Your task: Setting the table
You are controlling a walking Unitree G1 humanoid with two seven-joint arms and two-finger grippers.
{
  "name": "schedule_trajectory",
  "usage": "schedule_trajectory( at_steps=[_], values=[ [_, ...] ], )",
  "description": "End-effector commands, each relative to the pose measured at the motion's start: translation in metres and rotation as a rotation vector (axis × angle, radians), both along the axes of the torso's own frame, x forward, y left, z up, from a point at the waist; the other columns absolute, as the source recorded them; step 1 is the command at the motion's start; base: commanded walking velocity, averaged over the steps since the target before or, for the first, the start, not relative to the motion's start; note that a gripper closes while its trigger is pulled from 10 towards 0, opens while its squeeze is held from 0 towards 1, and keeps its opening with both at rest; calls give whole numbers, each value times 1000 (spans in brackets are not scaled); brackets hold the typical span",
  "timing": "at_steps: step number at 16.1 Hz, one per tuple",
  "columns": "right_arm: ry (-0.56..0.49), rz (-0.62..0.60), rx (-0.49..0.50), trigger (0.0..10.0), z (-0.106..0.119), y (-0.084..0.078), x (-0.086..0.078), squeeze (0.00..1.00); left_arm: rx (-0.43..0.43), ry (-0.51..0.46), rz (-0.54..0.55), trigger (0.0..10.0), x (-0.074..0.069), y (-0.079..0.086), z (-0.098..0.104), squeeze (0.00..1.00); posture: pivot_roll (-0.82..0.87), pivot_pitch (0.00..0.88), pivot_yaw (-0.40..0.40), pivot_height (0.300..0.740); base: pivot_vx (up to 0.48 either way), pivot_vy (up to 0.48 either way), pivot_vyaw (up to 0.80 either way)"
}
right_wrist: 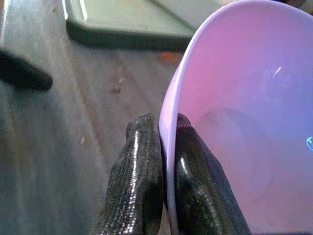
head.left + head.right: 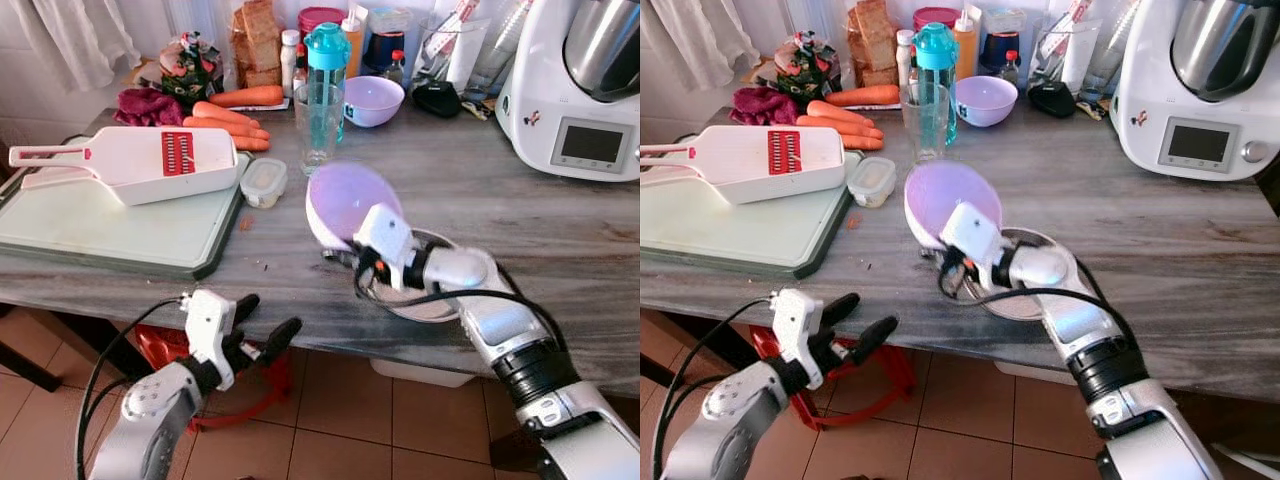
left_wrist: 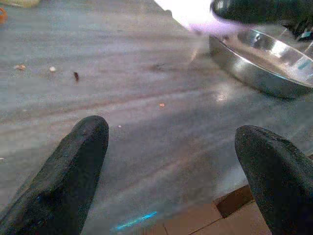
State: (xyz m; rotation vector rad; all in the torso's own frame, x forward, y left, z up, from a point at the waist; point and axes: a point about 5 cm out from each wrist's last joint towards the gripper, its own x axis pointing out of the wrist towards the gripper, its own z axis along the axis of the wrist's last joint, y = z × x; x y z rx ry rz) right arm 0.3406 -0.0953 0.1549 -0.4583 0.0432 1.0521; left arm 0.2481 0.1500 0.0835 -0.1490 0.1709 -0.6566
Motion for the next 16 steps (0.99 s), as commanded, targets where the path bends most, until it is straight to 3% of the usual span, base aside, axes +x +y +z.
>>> schedule_trajectory(
  at_steps=[1, 2, 3, 4, 16],
  values=[
    [-25, 27, -11, 10000, 3, 3, 2, 0, 16, -7, -3, 10000, -1, 0, 3, 0, 97, 98, -11, 740, 0, 0, 0],
    [-20, 23, -23, 10000, -1, 2, 3, 0, 16, -9, -2, 10000, 0, 1, 3, 0, 97, 97, -9, 740, 0, 0, 0],
    [-15, 15, -30, 10000, -5, 0, 4, 349, 16, -12, -2, 10000, 2, 1, 5, 0, 97, 97, -9, 740, 0, 0, 0],
    [-7, 7, -19, 10000, -9, -2, 5, 1000, 15, -16, -3, 10000, 3, 0, 6, 0, 98, 97, -9, 740, 0, 0, 0],
    [-52, 12, 7, 10000, -10, -7, 11, 1000, 13, -13, -17, 10000, 2, -5, 7, 0, 96, 93, -5, 740, 0, 0, 0]
  ],
)
